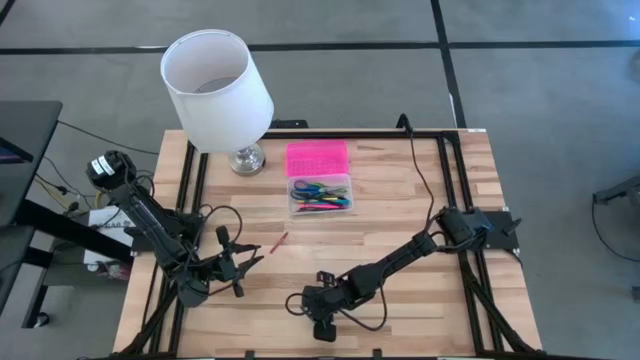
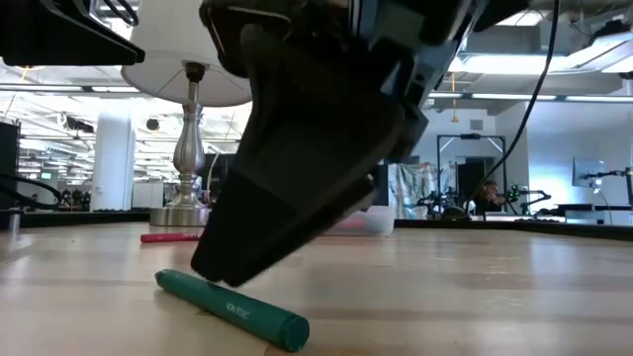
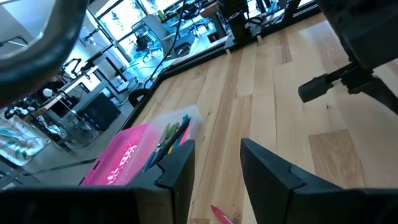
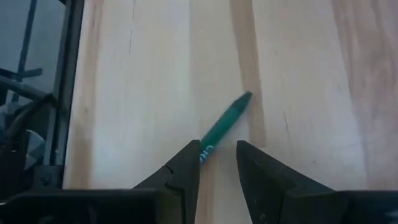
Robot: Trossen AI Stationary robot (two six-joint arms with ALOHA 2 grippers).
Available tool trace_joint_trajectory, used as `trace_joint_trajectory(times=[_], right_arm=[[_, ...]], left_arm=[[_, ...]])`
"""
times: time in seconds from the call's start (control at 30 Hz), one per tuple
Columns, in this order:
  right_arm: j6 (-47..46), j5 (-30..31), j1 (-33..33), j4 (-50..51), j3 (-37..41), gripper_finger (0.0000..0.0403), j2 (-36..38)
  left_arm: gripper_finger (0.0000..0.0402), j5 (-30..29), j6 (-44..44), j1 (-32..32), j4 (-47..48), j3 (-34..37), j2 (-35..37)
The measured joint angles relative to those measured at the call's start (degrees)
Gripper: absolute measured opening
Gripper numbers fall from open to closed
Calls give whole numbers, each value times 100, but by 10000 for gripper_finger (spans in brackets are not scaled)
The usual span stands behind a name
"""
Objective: Pick & place school supplies into a supply box
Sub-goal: Put the green crayon into the pink supply box
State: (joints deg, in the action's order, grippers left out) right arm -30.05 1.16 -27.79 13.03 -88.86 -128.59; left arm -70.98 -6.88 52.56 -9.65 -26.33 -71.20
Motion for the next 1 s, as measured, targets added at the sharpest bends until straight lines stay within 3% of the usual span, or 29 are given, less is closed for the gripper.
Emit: trace_joint_trajectory(times=[0.4,0.77,1.0], right_arm=[[-186,-83,-74,-303,9,97,-14],[-395,478,-105,-22,9,97,-14],[-556,495,-109,-27,9,97,-14]], left_arm=[[124,2,-2,0,-7,-1,-2],[124,4,-38,0,-7,-2,-2],[124,4,-38,0,-6,-2,-2]])
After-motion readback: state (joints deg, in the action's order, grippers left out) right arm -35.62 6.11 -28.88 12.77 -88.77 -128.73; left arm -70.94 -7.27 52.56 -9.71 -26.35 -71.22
